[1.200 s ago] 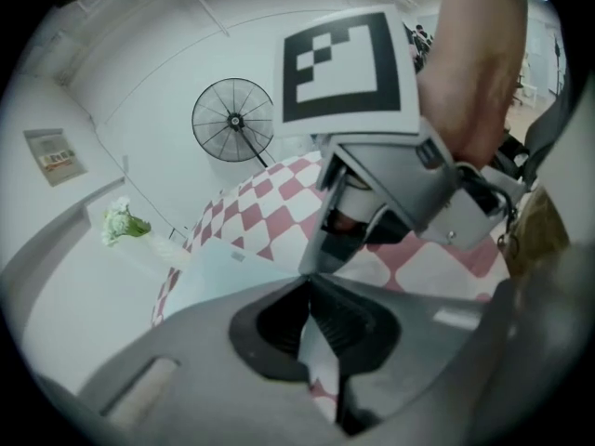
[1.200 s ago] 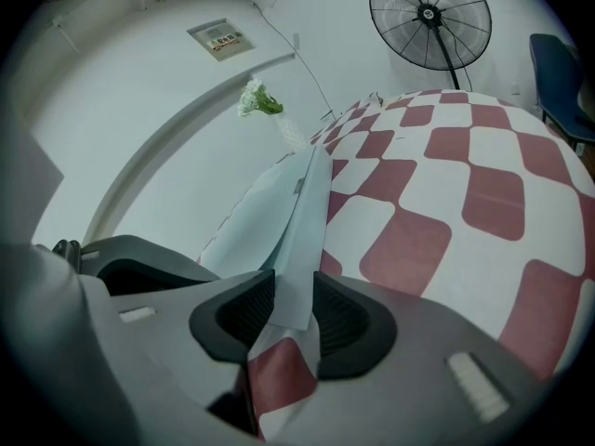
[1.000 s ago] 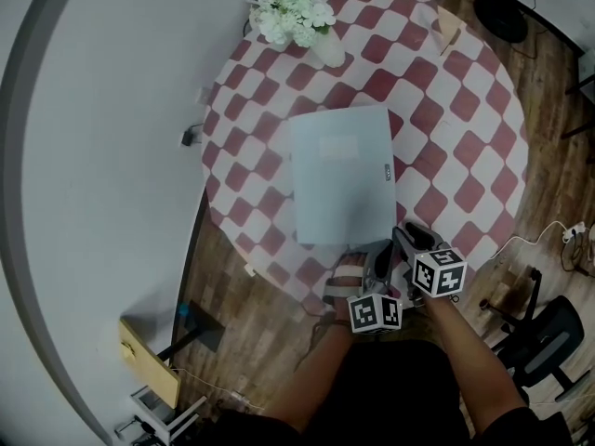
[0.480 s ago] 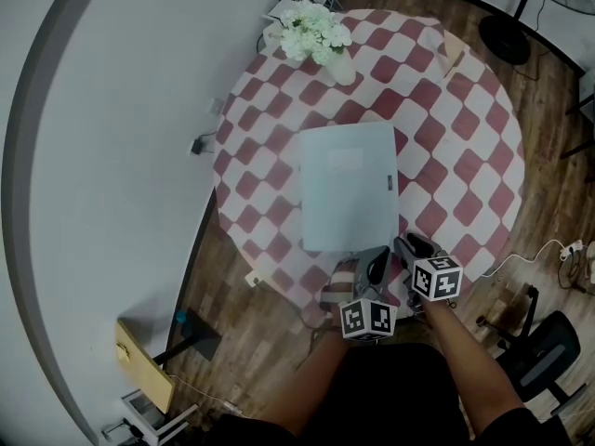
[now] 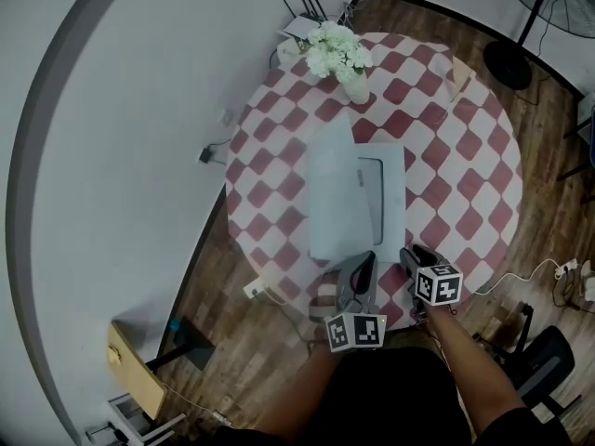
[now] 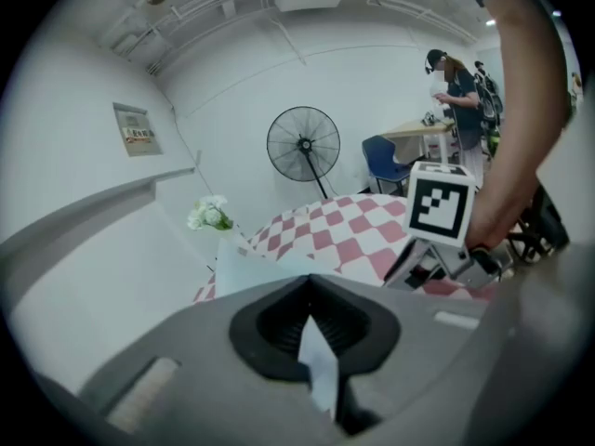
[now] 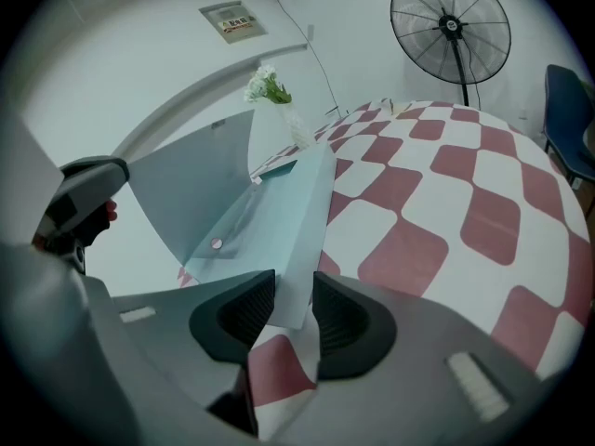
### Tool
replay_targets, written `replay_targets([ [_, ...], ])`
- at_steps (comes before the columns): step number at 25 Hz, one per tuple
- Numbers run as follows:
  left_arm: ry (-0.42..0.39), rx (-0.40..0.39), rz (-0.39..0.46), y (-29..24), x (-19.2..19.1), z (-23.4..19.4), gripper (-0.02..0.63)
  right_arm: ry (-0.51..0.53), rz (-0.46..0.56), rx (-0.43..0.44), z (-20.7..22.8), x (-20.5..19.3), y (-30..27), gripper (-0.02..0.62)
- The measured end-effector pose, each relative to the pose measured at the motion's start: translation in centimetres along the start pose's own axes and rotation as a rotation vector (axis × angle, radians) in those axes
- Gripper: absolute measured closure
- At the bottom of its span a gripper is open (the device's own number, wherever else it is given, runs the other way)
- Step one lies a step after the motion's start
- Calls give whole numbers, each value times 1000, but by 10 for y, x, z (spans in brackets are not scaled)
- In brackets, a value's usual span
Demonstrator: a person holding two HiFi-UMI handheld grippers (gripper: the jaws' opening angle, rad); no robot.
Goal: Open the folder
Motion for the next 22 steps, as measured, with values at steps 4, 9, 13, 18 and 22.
replay_targets([
  [4,35,62,38,29,-9,-36,604,15,12,-43,-5,0,1,466],
  [9,171,62,84,59,-36,-80,604,67,47,-127,-15,-1,2,483],
  [13,307,66,116,80,-66,-117,604,64,41,-180,-21,-1,1,483],
  [18,431,88,139,97,-111,-163,604,73,32,-253,-30,1,0,483],
  [22,523,113,112,102,-156,-195,604,85,18,-307,-36,1,-2,488],
])
Point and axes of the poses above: the fingertips, and each gripper's own axes: y backward along the fingers, z to its right, x out of its top, the point moved 2 cm from there along y, backward along the fingers, and after that the axes turned 14 degrees about -z, right-handed, at the moved point
